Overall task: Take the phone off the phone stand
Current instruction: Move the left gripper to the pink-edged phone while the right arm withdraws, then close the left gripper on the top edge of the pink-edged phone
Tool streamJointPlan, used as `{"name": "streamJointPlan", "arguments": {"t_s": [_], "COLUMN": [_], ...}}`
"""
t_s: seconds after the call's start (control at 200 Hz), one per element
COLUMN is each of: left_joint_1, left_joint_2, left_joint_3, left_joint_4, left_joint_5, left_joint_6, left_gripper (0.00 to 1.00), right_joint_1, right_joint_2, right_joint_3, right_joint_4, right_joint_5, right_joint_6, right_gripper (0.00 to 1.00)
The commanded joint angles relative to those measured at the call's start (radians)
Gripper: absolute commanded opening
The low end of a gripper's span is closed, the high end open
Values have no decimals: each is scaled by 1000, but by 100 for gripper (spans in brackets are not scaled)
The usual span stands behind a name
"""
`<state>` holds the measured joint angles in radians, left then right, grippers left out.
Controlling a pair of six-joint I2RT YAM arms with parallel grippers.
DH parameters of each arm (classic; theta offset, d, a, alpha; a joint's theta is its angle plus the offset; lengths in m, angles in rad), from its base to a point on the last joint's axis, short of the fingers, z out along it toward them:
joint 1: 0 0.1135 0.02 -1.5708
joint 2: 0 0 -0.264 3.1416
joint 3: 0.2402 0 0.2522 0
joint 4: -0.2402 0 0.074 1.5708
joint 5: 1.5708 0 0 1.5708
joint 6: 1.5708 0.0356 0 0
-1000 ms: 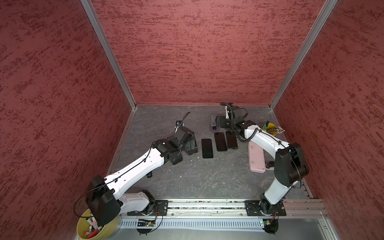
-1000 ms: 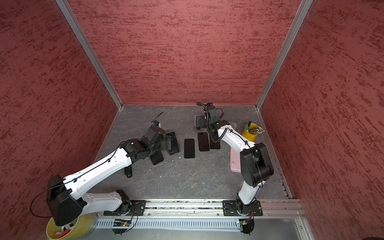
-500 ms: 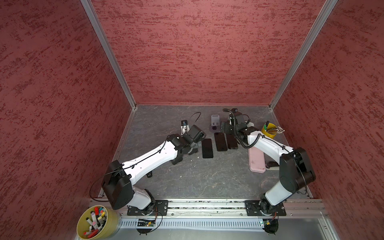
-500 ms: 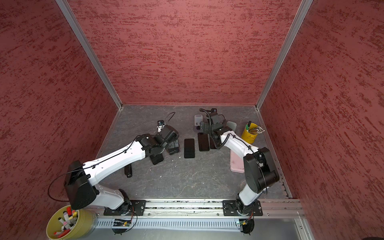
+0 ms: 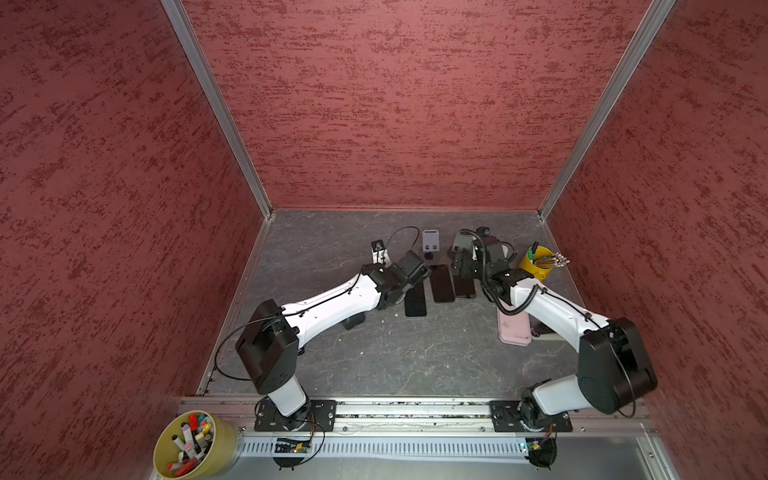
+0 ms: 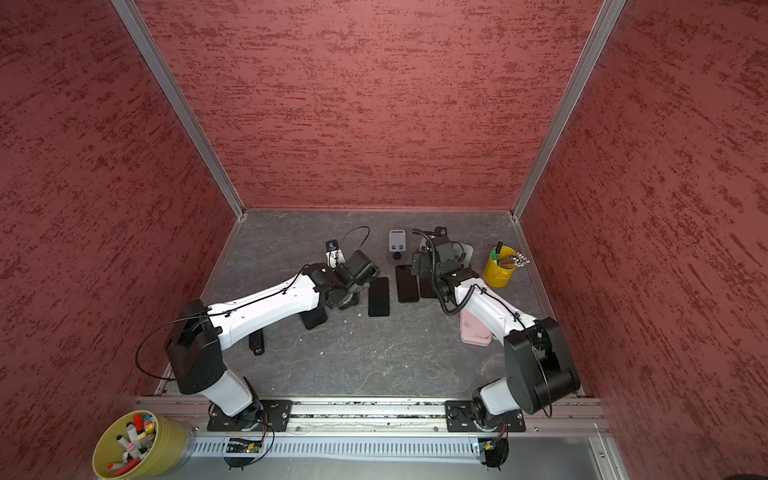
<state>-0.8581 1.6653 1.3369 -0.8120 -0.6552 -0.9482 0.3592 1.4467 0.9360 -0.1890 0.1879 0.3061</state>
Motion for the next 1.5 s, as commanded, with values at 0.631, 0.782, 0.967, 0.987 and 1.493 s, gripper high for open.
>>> {"name": "streamJointPlan", "arguments": {"t_s": [0.631,0.782,0.967,0.987,1.493], "left_joint_1": [94,109,111,111,111], "left_joint_2": [109,136,164,165,187], "left_joint_3": [-43,-41,-33,-34,-45], "left_joint_4": [143,161,171,171,179], "left_joint_5": [74,89,79,80,71], "left_joint_6": [51,64,85,86,97], "left_gripper": [100,100,100,100,86], "right_joint_1": [-35,-36,-37,-38,-40], "right_joint_2": [-50,-35,-17,-16,1], "right_joint_3": [-81,-79,-79,-78,-78], "right_joint_4": [67,65,69,70,79], "right_joint_5": [-14,-19,-22,-22,-37], "right_joint_6": [1,-2,-1,1,8], "right_gripper": [99,99,99,99,99]}}
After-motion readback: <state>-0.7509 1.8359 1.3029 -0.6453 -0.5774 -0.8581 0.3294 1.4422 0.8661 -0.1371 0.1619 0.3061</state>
